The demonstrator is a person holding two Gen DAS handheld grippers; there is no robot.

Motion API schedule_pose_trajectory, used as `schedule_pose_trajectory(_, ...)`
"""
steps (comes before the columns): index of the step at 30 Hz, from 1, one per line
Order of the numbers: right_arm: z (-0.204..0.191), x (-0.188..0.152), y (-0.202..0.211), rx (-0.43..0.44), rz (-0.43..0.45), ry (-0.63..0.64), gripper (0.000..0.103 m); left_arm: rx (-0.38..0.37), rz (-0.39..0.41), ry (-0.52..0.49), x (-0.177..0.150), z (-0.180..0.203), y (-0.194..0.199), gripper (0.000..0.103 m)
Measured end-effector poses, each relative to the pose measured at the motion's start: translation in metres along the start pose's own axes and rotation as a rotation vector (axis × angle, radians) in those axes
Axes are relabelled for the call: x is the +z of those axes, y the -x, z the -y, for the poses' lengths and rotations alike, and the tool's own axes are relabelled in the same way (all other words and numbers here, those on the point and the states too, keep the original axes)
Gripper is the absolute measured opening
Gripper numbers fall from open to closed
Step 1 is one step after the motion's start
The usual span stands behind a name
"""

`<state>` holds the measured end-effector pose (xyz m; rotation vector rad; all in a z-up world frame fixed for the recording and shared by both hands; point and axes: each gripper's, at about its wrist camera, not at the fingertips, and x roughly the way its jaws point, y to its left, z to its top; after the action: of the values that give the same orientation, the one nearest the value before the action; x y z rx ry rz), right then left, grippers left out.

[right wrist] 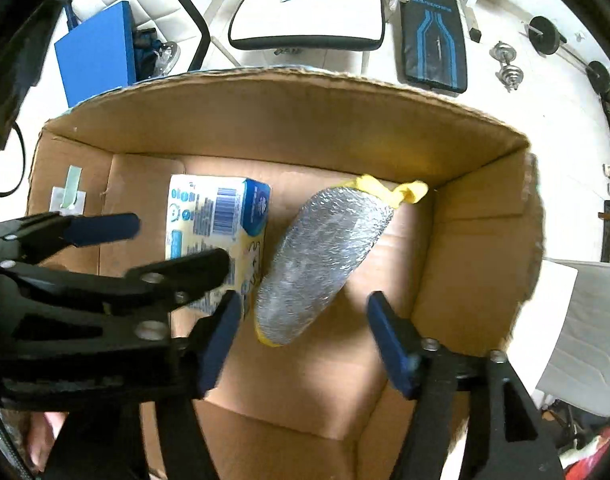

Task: Organize snacks
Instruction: 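Carry carton and sponge into the box and open both grippers, then grasp the green snack bag with the left gripper while the right grasps the red candy bag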

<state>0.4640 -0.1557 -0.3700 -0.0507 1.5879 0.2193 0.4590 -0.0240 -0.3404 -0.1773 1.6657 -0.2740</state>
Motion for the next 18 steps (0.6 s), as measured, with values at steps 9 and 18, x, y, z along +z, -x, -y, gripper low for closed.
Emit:
schedule_pose_trajectory(9,-0.010,-0.057,0.047,0.016,0.091,-0.053,0.103,0.065,0.147,0.022,-0.053,-0.020,0.057,0.101)
schedule_pose_trajectory(18,-0.026,-0.137,0.100,0.099,0.264,-0.119,0.103,0.128,0.252,0.048,-0.122,-0.028,0.097,0.101)
